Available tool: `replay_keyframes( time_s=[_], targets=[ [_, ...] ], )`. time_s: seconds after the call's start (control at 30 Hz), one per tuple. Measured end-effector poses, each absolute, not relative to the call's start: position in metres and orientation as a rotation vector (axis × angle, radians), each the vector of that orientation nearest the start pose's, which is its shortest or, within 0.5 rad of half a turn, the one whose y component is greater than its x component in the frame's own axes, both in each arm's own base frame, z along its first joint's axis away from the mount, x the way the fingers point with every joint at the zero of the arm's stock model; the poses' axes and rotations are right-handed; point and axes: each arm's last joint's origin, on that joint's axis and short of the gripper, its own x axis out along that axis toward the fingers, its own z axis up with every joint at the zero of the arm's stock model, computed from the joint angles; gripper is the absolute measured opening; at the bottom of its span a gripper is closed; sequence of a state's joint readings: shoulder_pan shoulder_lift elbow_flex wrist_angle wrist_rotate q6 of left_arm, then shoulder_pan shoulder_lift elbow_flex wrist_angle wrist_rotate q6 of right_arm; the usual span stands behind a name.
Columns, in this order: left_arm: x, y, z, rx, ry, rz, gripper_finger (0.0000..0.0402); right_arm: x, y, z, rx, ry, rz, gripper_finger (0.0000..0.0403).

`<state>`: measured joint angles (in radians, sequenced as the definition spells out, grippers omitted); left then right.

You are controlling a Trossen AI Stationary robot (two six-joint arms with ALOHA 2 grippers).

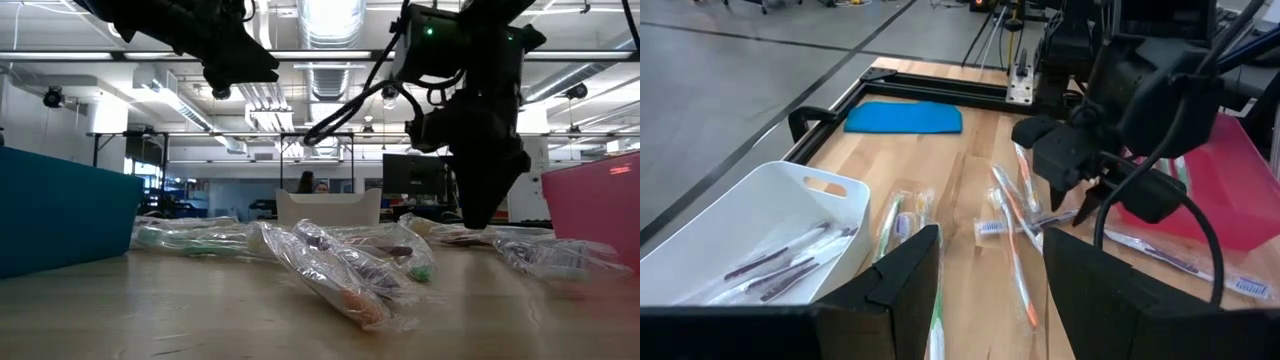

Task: Pick & Place Toothbrushes
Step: Put the violet toothbrush into the white bin

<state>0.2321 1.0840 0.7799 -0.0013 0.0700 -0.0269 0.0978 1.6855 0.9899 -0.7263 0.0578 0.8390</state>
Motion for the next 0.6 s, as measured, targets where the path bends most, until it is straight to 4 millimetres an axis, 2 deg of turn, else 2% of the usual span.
replay_keyframes(
  time_s=[0.3,0.6],
  targets=[
    [0.234,0.053,0.292,-0.073,0.3,0.165,0.0186,0.285,0.026,0.157,0.574,1.356,-0.608,0.0128],
    [0.234,0.053,0.292,-0.073,0.299,0.165,0.0186,0.288,0.026,0.142,0.546,1.395,-0.61,0.0156]
  ],
)
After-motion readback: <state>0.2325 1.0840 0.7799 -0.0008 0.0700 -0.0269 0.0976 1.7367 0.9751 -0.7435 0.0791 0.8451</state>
